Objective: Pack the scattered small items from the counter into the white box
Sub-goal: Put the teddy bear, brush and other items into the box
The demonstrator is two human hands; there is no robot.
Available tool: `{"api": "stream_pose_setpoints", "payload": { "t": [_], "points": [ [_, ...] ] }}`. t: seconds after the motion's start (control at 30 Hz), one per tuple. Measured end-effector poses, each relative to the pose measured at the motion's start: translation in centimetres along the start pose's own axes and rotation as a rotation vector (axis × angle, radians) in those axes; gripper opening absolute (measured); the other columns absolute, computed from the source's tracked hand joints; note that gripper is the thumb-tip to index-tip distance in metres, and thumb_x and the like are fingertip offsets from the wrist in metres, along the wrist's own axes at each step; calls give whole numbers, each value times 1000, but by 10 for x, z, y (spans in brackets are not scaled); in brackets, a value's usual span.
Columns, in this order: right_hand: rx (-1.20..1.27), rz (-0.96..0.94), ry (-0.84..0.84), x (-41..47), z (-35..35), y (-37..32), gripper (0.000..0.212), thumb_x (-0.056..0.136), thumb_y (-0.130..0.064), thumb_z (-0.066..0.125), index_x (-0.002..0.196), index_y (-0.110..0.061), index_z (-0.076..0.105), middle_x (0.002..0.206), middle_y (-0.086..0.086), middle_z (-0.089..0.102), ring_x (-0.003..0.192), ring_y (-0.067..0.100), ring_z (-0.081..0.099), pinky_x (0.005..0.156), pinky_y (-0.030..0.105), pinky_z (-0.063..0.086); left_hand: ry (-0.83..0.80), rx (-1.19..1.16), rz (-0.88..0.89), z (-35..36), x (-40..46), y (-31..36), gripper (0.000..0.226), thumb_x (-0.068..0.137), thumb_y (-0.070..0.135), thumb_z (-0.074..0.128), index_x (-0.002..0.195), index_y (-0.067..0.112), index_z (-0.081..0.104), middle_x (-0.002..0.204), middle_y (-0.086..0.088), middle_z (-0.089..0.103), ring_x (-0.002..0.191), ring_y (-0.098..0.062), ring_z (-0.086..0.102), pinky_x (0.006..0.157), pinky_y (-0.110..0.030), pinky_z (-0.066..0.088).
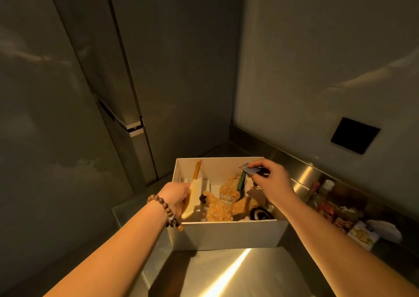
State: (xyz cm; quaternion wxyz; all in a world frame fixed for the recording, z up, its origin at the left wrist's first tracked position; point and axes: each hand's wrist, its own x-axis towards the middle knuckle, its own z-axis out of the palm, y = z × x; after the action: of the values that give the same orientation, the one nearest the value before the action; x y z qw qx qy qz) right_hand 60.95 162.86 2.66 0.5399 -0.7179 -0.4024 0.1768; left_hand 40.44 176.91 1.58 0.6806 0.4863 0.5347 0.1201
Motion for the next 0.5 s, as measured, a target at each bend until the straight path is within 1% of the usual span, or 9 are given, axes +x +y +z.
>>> {"api": "stream_pose_setpoints", "payload": {
  "t": [0.03,0.07,0.13,0.2,0.27,0.33,0.4,0.47,0.5],
  "points": [
    [-1,3,-3,1,1,1,23,84,-10,68,88,-33,66,97,-14,64,88,2,61,57,9,49,-9,-14,-5,1,-3,-1,23,92,22,56,105,5,63,86,-11,60,81,-23,59,71,-34,51],
    [0,8,-5,1,2,3,22,85,-11,68,89,-32,66,97,-13,64,88,1,61,57,9,49,-12,-11,1,0,-1,0,28,90,33,59,100,7,63,79,-8,57,71,-19,54,62,-31,48],
    [-13,13,0,2,4,6,21,85,-10,68,91,-30,67,97,-14,64,88,0,60,56,7,48,-50,18,54,0,-5,3,34,88,41,59,97,9,63,77,-6,56,67,-16,50,58,-28,45],
    [-31,10,5,1,5,7,20,86,-10,67,93,-29,67,96,-16,63,87,-1,58,56,5,46,-146,-69,118,-1,-4,4,33,92,36,54,105,7,62,81,-8,61,68,-16,55,61,-28,48],
    [-32,6,8,1,7,8,19,86,-11,67,94,-28,67,96,-17,62,88,-2,57,56,3,45,-248,-180,157,-4,-3,7,27,94,27,52,110,6,59,98,-10,68,83,-19,64,71,-31,53],
    [-28,9,11,0,7,9,19,86,-12,67,93,-29,66,96,-18,62,88,-2,57,56,4,45,-290,-204,189,-7,1,10,23,93,17,51,112,6,57,108,-10,67,98,-22,64,76,-33,54],
    [-22,19,12,-1,8,11,18,86,-13,67,94,-28,67,97,-16,63,89,0,58,56,7,47,-265,-138,209,-8,7,10,24,91,5,51,115,6,55,107,-10,67,99,-24,64,75,-35,55],
    [-28,22,17,-3,8,12,18,86,-12,67,94,-28,67,96,-16,62,89,-1,58,57,8,47,-150,5,212,-6,16,7,30,91,-4,48,118,7,52,106,-11,66,99,-25,64,80,-41,55],
    [-37,21,19,-4,8,12,18,85,-13,68,93,-29,66,95,-18,62,88,-1,57,56,7,46,-66,109,223,-4,21,6,29,91,-3,48,118,7,52,105,-12,65,97,-26,64,81,-44,55]
  ]
}}
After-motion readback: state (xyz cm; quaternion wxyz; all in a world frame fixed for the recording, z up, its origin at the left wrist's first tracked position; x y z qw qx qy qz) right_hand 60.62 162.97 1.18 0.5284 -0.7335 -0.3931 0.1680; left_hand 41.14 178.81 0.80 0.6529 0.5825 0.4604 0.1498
